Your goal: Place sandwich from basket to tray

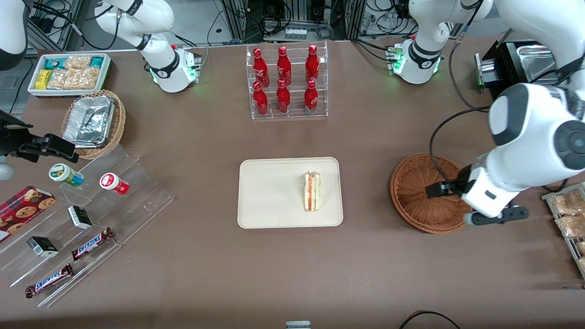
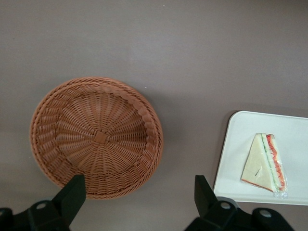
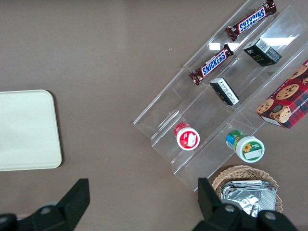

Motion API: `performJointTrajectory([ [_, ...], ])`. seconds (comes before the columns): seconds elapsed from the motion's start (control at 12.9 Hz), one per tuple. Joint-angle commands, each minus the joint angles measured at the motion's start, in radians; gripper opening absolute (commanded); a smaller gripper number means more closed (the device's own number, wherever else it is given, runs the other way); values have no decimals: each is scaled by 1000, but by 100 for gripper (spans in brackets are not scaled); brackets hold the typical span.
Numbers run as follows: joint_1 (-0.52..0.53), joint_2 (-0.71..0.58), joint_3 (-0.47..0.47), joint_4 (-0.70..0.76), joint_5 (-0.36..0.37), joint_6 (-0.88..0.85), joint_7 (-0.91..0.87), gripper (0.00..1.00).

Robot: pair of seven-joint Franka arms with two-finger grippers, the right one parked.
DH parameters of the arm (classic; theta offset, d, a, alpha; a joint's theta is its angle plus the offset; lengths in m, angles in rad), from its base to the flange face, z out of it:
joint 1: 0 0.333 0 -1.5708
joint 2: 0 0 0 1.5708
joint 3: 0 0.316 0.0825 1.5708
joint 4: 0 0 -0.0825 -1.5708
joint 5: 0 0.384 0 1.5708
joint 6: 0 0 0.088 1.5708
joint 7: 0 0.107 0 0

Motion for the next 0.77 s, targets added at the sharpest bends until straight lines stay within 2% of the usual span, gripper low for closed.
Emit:
performJointTrajectory([
  [0.0,0,-46,19,2,-3,-64,4,100],
  [0.15,0,-85,63,0,-2,-104,12,100],
  [0.54,-9,-184,223,0,0,-251,216,100],
  [0.7,-9,-216,232,0,1,-270,225,100],
])
